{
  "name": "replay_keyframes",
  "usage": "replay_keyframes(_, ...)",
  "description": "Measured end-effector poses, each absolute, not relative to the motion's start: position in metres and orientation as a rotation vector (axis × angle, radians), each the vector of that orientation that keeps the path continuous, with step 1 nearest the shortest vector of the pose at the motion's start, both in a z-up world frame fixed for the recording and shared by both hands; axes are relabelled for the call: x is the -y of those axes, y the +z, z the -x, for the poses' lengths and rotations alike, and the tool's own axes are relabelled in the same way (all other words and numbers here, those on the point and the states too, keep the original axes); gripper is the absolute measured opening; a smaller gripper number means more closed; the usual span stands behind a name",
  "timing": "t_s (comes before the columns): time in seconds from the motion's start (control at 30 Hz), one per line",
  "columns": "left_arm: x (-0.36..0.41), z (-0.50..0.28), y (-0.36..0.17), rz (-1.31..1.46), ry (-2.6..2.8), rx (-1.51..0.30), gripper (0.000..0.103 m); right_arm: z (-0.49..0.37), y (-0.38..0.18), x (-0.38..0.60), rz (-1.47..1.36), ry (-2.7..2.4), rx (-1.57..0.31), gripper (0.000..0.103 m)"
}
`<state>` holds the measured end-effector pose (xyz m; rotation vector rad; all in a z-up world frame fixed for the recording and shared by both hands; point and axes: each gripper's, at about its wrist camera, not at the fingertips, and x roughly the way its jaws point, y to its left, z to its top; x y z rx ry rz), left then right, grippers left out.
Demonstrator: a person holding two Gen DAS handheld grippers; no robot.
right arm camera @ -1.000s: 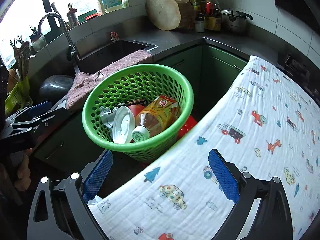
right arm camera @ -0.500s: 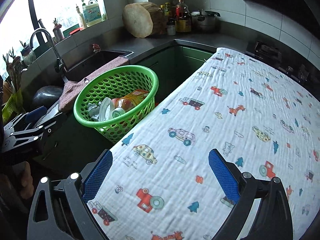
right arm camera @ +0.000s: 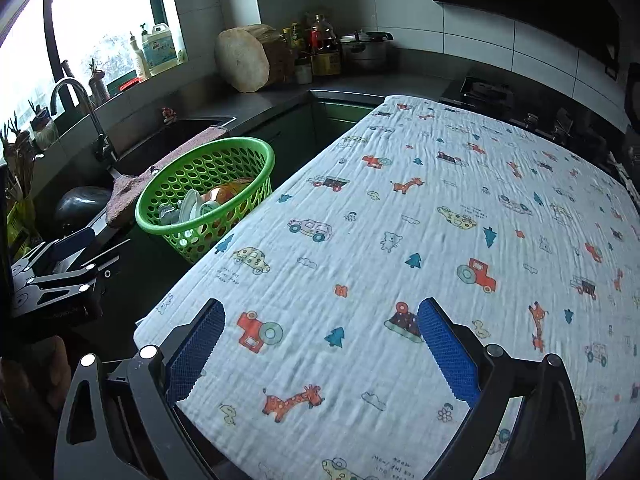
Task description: Collect trash
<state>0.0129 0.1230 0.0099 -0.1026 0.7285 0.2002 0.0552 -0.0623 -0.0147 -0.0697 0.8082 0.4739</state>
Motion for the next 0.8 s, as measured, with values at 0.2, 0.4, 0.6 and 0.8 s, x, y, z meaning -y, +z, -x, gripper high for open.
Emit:
replay_keyframes(0.2, -0.112, -0.007, 0.007, 0.085, 0.193, -0.735, 0.098, -0.041, -0.020, 0.077, 0.016, 0.458, -0.807, 0.094)
replay_keyframes(0.4, -0.105, 0.001, 0.008, 0.095, 0.180, -0.724, 0.098, -0.034, -0.024, 0.092, -0.006, 0.412, -0.802, 0.094)
replay_keyframes(0.6, -0.095, 0.007, 0.011, 0.071, 0.176, -0.705, 0.098, -0.027, -0.024, 0.106, -0.031, 0.382, -0.798, 0.094)
replay_keyframes(0.8, -0.088, 0.009, 0.012, 0.043, 0.177, -0.698, 0.098, -0.025, -0.022, 0.112, -0.043, 0.369, -0.791, 0.095)
